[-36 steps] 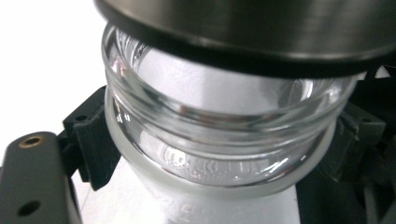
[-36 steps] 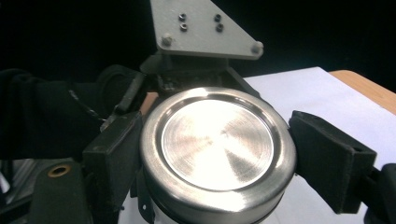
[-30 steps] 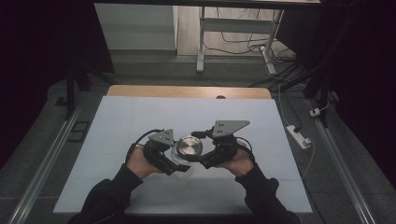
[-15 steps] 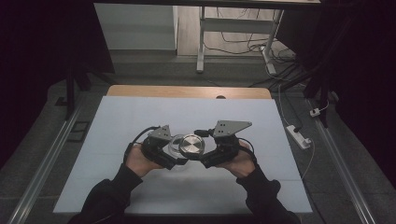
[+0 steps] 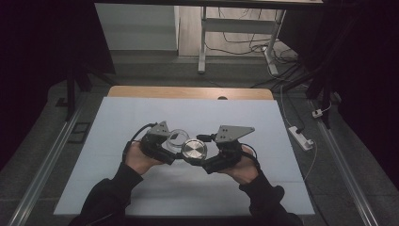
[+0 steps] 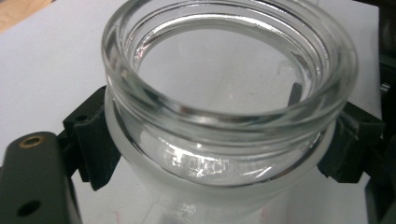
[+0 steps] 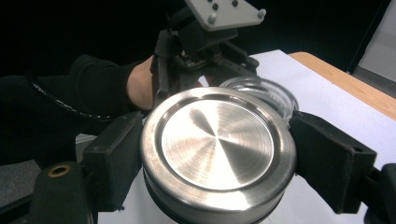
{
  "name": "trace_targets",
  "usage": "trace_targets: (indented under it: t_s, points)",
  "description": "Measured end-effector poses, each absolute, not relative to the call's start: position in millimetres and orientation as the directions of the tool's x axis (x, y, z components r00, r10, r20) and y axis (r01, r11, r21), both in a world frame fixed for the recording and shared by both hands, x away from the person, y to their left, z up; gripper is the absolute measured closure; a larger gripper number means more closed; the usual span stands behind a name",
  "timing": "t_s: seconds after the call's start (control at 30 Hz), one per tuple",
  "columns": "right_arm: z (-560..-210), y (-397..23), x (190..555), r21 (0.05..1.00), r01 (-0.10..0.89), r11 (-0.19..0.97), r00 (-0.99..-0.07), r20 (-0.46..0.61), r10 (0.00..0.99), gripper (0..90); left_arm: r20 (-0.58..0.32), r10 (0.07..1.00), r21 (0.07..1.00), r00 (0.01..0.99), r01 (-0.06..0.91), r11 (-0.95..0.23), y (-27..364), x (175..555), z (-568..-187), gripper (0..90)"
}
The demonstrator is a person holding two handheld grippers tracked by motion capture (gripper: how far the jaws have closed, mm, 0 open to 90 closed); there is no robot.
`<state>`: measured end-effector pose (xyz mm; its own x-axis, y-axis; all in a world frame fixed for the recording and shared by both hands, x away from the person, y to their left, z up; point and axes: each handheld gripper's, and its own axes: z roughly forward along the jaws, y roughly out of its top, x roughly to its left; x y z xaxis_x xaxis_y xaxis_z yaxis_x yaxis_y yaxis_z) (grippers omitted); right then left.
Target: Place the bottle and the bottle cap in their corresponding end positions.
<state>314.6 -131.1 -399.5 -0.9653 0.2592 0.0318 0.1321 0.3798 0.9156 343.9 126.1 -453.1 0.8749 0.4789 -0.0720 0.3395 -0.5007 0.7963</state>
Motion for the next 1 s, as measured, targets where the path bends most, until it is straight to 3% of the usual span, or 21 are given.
trace_targets:
  t_s: [1.0]
  points:
    - [-432,-133,292,0.908,0.132,0.396,-0.962,0.021,0.272,19.9,-0.032,0.525,0.816,0.85,0.326,-0.478,110,370,-450,15.3]
